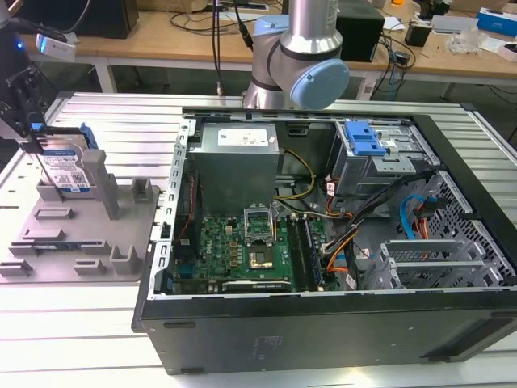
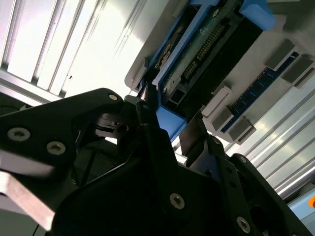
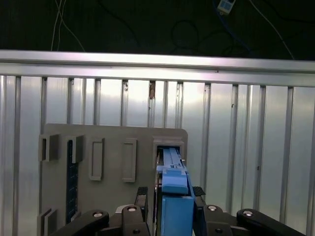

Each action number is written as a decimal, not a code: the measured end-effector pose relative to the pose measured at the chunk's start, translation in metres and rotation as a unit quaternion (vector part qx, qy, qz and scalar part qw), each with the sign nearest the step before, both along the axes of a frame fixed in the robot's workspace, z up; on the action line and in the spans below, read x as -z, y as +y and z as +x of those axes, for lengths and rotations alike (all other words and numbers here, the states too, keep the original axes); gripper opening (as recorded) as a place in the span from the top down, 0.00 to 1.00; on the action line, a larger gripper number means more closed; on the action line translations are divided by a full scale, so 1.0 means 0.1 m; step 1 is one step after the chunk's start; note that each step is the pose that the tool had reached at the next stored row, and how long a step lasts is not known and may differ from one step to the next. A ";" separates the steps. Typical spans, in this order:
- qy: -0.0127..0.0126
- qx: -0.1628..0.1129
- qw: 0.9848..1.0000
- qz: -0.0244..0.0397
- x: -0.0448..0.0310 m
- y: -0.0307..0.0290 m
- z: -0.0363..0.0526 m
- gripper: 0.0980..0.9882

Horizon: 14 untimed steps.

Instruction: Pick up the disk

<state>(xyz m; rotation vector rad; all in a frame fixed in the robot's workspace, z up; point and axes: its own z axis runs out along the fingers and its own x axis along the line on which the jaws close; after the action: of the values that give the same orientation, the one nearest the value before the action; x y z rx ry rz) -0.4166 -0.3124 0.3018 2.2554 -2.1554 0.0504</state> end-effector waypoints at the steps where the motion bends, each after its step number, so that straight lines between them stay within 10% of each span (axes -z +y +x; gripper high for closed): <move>1: 0.000 0.000 1.000 0.000 0.000 0.001 0.000 0.60; 14: 0.000 0.005 1.000 0.000 0.014 0.019 0.000 0.60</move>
<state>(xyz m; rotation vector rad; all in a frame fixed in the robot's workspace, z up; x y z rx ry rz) -0.4165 -0.3105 0.3004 2.2450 -2.1661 0.0502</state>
